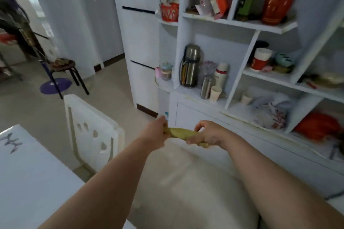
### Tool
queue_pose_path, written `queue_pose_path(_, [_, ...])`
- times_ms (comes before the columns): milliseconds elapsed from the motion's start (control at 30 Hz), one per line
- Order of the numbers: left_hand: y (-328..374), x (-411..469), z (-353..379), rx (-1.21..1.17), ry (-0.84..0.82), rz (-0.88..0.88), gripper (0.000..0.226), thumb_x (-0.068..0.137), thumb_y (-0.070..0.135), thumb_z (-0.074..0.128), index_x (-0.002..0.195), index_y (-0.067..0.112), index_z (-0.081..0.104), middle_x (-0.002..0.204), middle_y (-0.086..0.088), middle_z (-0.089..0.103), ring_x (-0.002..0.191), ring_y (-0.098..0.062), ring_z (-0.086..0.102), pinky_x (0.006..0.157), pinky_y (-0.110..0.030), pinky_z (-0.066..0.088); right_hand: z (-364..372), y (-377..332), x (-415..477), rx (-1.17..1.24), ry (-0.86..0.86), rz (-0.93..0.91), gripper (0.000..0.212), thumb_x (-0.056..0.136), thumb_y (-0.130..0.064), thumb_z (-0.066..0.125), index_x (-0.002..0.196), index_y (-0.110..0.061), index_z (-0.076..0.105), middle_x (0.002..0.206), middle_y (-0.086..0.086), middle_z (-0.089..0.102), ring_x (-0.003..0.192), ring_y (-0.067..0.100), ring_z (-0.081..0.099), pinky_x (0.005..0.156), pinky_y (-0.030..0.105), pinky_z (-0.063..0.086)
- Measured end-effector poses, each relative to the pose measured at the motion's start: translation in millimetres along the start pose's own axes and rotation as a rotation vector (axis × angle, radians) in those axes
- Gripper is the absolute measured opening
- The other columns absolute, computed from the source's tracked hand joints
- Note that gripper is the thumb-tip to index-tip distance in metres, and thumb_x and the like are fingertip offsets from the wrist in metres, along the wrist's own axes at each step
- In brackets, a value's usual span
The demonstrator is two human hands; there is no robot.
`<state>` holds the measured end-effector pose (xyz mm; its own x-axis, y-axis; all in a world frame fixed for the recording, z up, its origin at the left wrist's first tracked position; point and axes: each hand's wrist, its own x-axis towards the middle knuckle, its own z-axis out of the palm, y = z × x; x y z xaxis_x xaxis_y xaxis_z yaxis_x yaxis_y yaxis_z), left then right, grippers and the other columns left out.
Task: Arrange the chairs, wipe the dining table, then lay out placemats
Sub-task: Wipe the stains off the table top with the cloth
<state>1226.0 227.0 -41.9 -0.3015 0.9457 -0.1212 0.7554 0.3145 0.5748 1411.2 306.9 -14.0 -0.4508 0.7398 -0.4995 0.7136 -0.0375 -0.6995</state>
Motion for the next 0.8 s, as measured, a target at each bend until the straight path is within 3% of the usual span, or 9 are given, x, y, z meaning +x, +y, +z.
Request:
queue_pose_path(100, [24.6, 24.0, 10.8, -0.016, -0.017, 0.092, 0.018, 0.084, 0.010, 0.060, 0.079, 0.017, 0.044, 0.085, -0.014, 0.063, 0.077, -0.030, 0.065, 0.068, -0.041, 0.056, -22.5, 19.2, -2.0, 0.087, 0.112, 0.039, 0.051, 0.059, -0.031, 0.088, 0.100, -0.021, 0.059, 0.105, 0.002, 0.060, 0.086, 0.016, 0.056, 0.062, 0.027, 0.042])
queue_pose_path(200, [50.4, 44.6, 25.2, 0.057, -0.080, 0.162, 0.011, 0.083, 0.014, 0.060, 0.086, 0.015, 0.049, 0.087, -0.005, 0.061, 0.079, -0.021, 0.059, 0.065, -0.030, 0.048, -46.8, 41.2, -5.6, 0.186, 0.178, 0.058, 0.046, 0.063, -0.022, 0.086, 0.101, -0.017, 0.061, 0.105, 0.006, 0.061, 0.081, 0.015, 0.055, 0.060, 0.026, 0.041])
queue_pose_path(333, [84.7, 71.3, 48.2, 0.006, -0.196, 0.203, 0.017, 0.077, 0.018, 0.066, 0.091, 0.017, 0.056, 0.084, 0.004, 0.056, 0.072, -0.008, 0.053, 0.054, -0.019, 0.039, -83.4, 70.9, -1.2, 0.234, 0.233, 0.083, 0.032, 0.072, -0.009, 0.077, 0.100, -0.011, 0.063, 0.094, 0.004, 0.059, 0.074, 0.012, 0.050, 0.055, 0.023, 0.038])
queue_pose_path(500, [130.4, 112.9, 85.5, -0.149, -0.242, 0.166, 0.021, 0.086, 0.033, 0.058, 0.090, 0.012, 0.060, 0.089, -0.002, 0.060, 0.075, -0.012, 0.053, 0.058, -0.023, 0.038, -134.9, 108.8, 28.5, 0.304, 0.266, 0.109, 0.020, 0.076, 0.000, 0.066, 0.092, -0.013, 0.064, 0.089, 0.005, 0.061, 0.079, 0.016, 0.053, 0.060, 0.024, 0.039])
queue_pose_path(567, [151.1, 136.4, 103.1, -0.148, -0.215, 0.154, 0.024, 0.090, 0.031, 0.054, 0.093, 0.008, 0.061, 0.087, 0.000, 0.058, 0.076, -0.013, 0.052, 0.058, -0.021, 0.037, -161.5, 125.7, 47.5, 0.324, 0.285, 0.109, 0.022, 0.077, 0.003, 0.063, 0.093, -0.013, 0.065, 0.094, 0.007, 0.061, 0.083, 0.018, 0.054, 0.065, 0.025, 0.042])
queue_pose_path(667, [174.8, 170.6, 126.2, -0.139, -0.185, 0.163, 0.009, 0.084, 0.015, 0.059, 0.092, 0.012, 0.063, 0.089, 0.004, 0.058, 0.079, -0.012, 0.055, 0.057, -0.015, 0.041, -198.4, 151.5, 75.4, 0.293, 0.302, 0.136, 0.036, 0.076, 0.002, 0.066, 0.110, -0.010, 0.062, 0.104, 0.007, 0.059, 0.090, 0.018, 0.056, 0.070, 0.023, 0.045])
queue_pose_path(767, [195.7, 202.3, 151.4, -0.135, -0.175, 0.141, 0.025, 0.079, 0.009, 0.063, 0.103, 0.016, 0.059, 0.101, 0.002, 0.059, 0.077, -0.010, 0.054, 0.053, -0.014, 0.040, -233.2, 177.7, 103.5, 0.176, 0.302, 0.183, 0.044, 0.070, -0.007, 0.077, 0.113, -0.011, 0.065, 0.106, 0.004, 0.064, 0.097, 0.019, 0.059, 0.085, 0.030, 0.049])
queue_pose_path(800, [204.0, 214.3, 162.0, -0.143, -0.176, 0.123, 0.033, 0.079, 0.009, 0.064, 0.110, 0.017, 0.057, 0.105, 0.002, 0.058, 0.076, -0.009, 0.054, 0.051, -0.014, 0.039, -245.6, 186.5, 113.7, 0.132, 0.287, 0.192, 0.041, 0.070, -0.009, 0.078, 0.110, -0.011, 0.068, 0.100, 0.002, 0.065, 0.095, 0.019, 0.061, 0.084, 0.030, 0.050])
